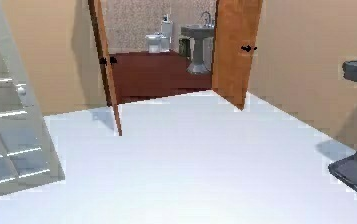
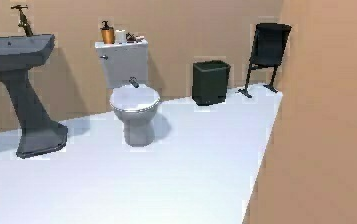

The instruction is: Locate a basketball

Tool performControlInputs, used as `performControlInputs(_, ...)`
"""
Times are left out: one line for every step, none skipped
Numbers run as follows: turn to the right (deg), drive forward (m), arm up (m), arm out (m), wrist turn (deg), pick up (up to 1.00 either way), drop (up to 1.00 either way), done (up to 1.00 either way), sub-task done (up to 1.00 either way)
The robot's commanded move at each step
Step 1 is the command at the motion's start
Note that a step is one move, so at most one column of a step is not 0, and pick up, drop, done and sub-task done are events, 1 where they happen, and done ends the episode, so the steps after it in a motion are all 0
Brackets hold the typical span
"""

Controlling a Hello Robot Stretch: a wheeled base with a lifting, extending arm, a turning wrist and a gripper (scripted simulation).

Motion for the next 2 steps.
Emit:
performControlInputs(39.0,0.00,0.00,0.00,0.0,0.00,0.00,0.00,0.00)
performControlInputs(0.0,0.10,0.00,0.00,0.0,0.00,0.00,0.00,0.00)
